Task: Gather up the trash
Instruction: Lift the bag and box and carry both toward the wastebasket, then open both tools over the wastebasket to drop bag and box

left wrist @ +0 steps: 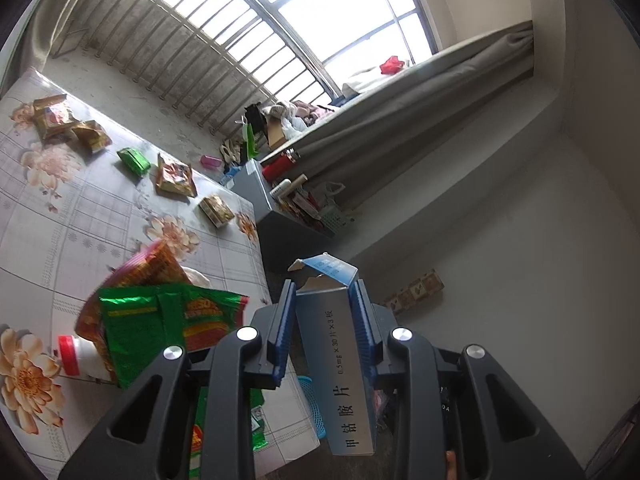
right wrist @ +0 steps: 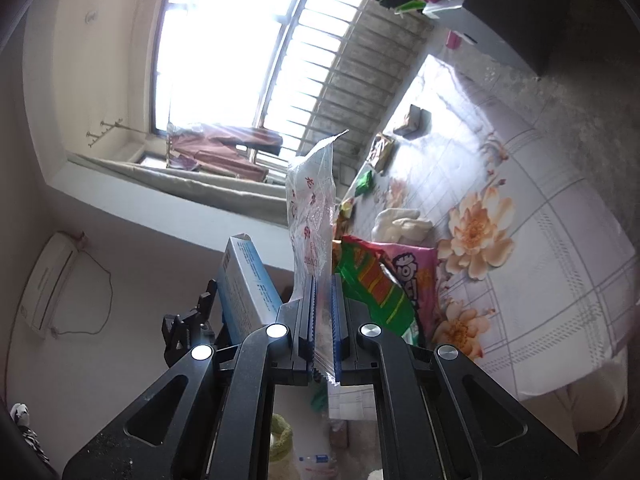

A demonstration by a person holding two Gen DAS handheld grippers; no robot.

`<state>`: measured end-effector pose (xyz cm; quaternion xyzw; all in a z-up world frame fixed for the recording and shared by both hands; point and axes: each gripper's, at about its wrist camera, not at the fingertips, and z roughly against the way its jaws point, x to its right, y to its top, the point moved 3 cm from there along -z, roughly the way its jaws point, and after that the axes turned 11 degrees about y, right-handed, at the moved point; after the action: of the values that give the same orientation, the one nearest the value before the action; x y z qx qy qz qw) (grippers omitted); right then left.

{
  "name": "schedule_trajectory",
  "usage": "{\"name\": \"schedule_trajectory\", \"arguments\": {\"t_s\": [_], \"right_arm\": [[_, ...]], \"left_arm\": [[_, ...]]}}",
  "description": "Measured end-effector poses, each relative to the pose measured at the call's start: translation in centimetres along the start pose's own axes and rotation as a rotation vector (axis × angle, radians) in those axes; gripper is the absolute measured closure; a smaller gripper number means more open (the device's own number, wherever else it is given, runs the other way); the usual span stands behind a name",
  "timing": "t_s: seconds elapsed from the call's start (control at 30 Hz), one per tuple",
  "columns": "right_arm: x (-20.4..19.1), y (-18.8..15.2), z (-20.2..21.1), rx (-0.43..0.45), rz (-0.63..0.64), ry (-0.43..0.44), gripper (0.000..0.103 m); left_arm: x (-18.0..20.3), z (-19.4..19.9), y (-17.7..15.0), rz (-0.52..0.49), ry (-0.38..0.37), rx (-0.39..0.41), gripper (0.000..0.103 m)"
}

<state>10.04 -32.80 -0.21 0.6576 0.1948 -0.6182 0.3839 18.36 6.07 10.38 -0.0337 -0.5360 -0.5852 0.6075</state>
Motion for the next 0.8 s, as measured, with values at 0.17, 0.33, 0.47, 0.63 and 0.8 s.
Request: {"name": "schedule_trajectory", "arguments": {"t_s": [0.17,0.33,0.47,0.63,0.8], "right_arm": [[1.8,-0.2,6.6,0.106,-0.027,-0.012,0.098],[4.6,-0.9,12.8,0.201,-0.073,-0.042,0.098],[7.2,-1.7,18.3,0.292,-0.120,-0.082,0.098],[10.2,-2.4,25.1,0.426,-0.154,-0.213,0.098],[14.8,-2.7,29.7,0.526,-0.236,-0.372,0.098]], "left_arm": [[4.7,-4.4,-3.9,-0.058,-0.029,-0.091,0.076],[9.4,-9.0,-8.7,-0.129,-0.051,-0.180,0.076],[12.9,-13.6,-12.5,-0.199,-0.037,-0.248,0.076],[16.9,-18.9,-16.8,-0.339,0.007,-0.293,0.076],[19.9,-25.4,-22.3,-0.484,0.059,-0.363,0.076]]}}
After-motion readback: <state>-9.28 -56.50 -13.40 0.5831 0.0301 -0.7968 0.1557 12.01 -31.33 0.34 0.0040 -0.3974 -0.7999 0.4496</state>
